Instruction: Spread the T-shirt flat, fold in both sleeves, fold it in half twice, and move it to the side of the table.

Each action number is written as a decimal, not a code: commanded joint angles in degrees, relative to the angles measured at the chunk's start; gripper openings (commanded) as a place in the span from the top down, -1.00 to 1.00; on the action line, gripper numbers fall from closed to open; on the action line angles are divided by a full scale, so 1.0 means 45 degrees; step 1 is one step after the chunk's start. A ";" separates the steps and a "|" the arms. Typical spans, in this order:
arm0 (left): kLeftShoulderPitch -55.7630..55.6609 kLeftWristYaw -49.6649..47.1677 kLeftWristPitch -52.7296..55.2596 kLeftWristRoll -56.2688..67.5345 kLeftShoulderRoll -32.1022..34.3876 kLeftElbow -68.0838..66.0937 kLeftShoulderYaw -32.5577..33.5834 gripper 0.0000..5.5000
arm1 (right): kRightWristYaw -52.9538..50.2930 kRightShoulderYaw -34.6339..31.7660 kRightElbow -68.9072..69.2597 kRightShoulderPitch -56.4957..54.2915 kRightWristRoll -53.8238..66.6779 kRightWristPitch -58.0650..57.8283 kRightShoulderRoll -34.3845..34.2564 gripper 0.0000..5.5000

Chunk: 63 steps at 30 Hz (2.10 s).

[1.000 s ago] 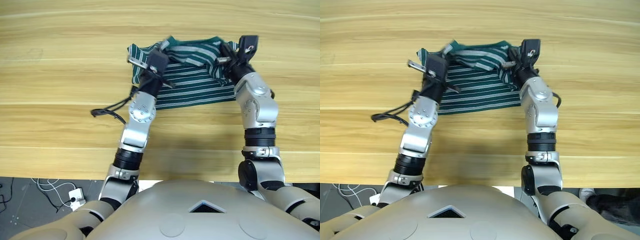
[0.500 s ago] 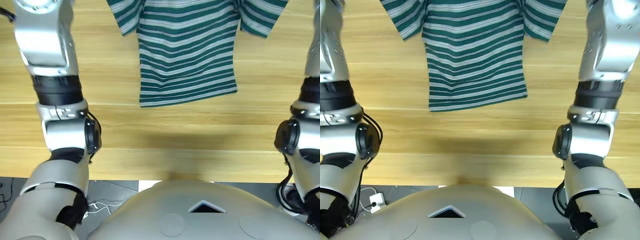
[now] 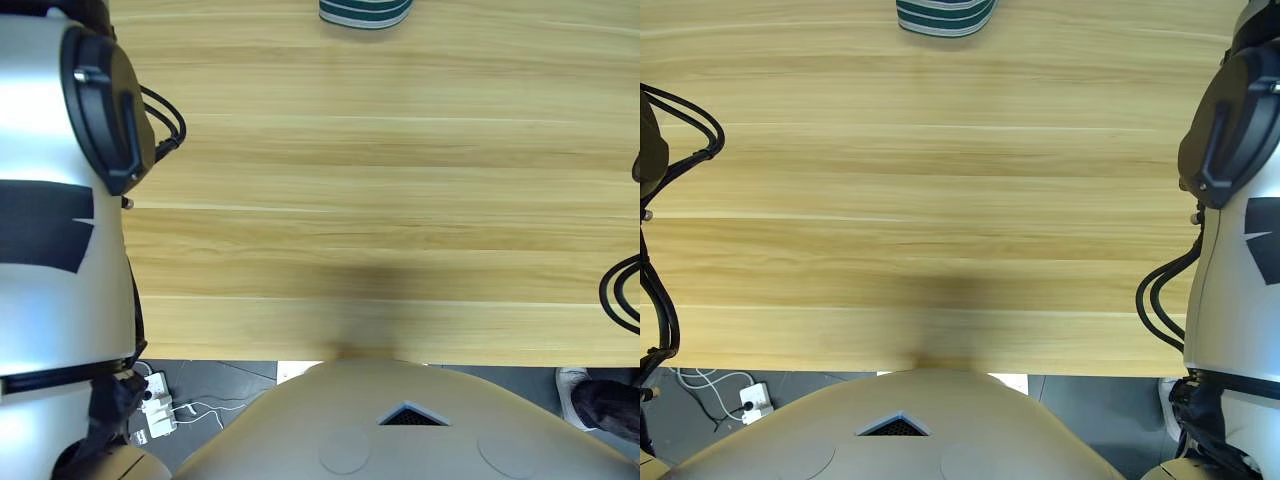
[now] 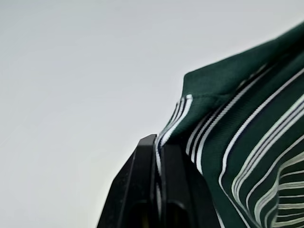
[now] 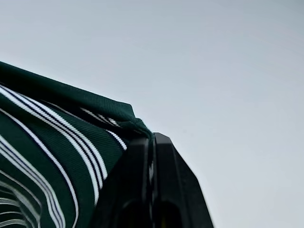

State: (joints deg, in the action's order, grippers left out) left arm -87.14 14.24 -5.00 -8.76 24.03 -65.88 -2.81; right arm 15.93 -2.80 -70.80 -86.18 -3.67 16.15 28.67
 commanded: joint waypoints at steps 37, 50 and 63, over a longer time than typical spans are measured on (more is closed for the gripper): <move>2.3714 0.6102 0.1080 -0.1090 0.5993 2.2447 0.0561 1.00 | 1.3144 0.0686 1.9118 1.9071 0.5772 -0.5375 0.4761 0.99; 2.6664 0.7919 -0.1136 -0.2219 0.7433 2.2092 -0.0490 0.66 | 1.3913 0.2095 1.8743 2.0021 0.4628 -0.4814 0.5345 1.00; 2.5876 0.8663 -0.0658 0.0419 0.7299 2.1828 0.0792 -0.11 | 1.4515 0.1209 1.9465 2.0112 0.9468 -0.9141 0.4832 0.45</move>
State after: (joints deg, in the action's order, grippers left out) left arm 31.00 51.53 -9.61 -13.11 56.68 32.51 -2.36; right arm 81.38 5.13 14.91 5.55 32.76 -19.80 51.13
